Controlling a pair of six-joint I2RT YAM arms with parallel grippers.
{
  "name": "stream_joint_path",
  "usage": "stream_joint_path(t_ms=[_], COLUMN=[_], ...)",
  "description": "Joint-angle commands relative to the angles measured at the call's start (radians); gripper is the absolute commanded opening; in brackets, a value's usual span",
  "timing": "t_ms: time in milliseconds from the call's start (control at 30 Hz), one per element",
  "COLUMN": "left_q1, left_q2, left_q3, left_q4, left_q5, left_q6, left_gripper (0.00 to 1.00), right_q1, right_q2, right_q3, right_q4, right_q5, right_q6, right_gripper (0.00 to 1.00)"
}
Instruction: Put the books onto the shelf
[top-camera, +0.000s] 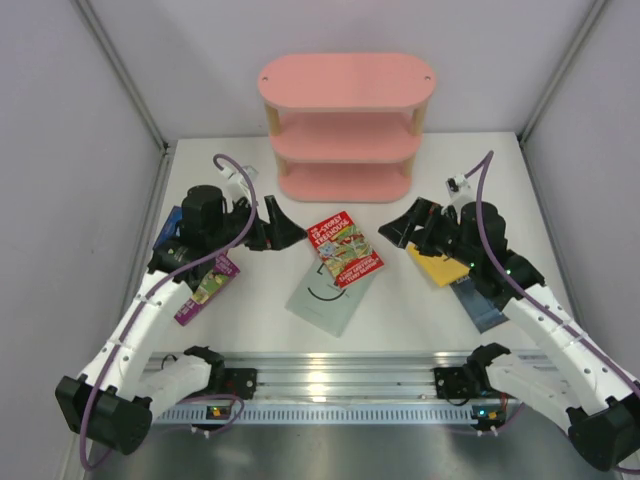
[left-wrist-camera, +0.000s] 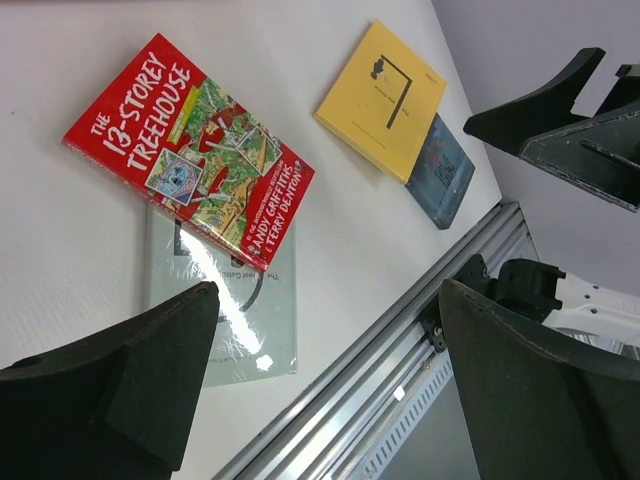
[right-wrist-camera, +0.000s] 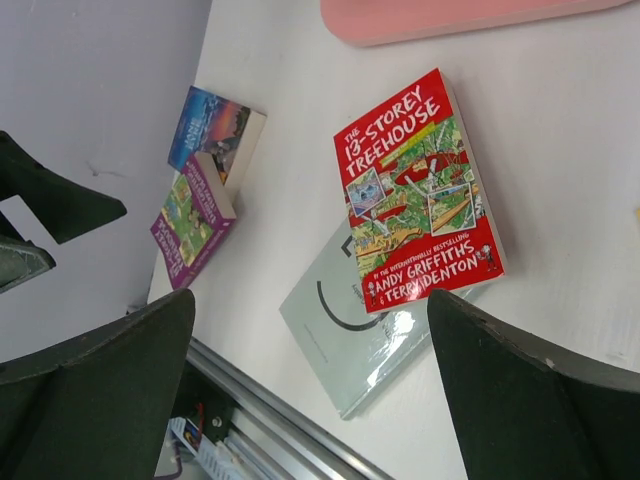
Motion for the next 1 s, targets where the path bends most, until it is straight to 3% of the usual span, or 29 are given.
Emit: stream_joint_path(t_ms=[0,167,267,467,633,767,967], left_q1=[0.001,0.001,0.003,0.030,0.065,0.072,0.073], left_q2=[-0.028,-0.002,0.007,0.086,0.205,0.256,0.360], left_q3=[0.004,0.014,0.009,-0.023,-0.062,-0.175,-0.250], left_q4=[0.038,0.001,-0.004,0.061,0.084,0.278,0.449], left_q5=[-0.005,-0.033,-0.049,-0.080,-0.062,0.002,0.035], left_q6=[-0.005,-0.028,-0.034,-0.037,-0.036,-0.099,-0.152], left_gripper=[0.96,0.95,0.95,0.95,0.94,0.93,0.90], right_q1=[-0.007,-0.012,-0.015,-0.064,-0.092,-0.099,-0.107], right_q2=[-0.015,0.020,0.091,0.345,0.485,0.509,0.589], right_q3=[0.010,0.029,0.021,0.128,0.034,-0.126,-0.184], right_q4=[0.015,0.015,0.105,0.118,0.136,0.386,0.492], right_q5=[-0.011,-0.020,-0.072,-0.091,-0.161,-0.189,-0.232], right_q6=[-0.020,-0.066,-0.177,-0.313,-0.236,-0.147,-0.114], right_gripper=[1.00,1.00,1.00,0.98,0.87,0.79,0.70])
